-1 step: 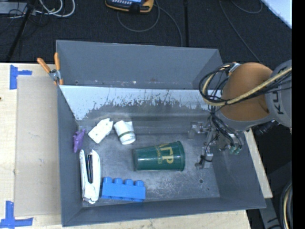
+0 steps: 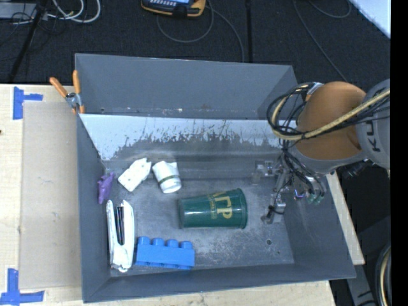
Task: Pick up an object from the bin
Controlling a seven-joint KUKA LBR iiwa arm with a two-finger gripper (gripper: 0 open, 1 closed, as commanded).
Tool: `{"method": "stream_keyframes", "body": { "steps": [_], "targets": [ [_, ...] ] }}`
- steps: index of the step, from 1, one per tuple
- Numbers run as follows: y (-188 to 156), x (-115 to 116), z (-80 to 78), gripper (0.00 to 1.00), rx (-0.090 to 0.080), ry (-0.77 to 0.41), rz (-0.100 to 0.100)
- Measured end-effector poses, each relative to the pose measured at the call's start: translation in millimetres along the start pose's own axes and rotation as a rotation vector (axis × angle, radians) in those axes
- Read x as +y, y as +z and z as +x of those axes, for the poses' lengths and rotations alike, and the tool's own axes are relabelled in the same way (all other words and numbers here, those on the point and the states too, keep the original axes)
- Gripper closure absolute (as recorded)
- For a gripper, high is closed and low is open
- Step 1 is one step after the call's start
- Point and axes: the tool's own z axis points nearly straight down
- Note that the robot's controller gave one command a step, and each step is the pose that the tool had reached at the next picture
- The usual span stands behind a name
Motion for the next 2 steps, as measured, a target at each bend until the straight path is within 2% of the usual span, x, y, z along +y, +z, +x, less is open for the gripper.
{"method": "stream_keyframes", "body": {
  "steps": [1, 2],
  "targets": [
    [8.3, 6.5, -4.5, 0.00, -0.008, 0.007, 0.003],
    [22.7, 18.8, -9.6, 0.00, -0.006, 0.005, 0.004]
  ]
}}
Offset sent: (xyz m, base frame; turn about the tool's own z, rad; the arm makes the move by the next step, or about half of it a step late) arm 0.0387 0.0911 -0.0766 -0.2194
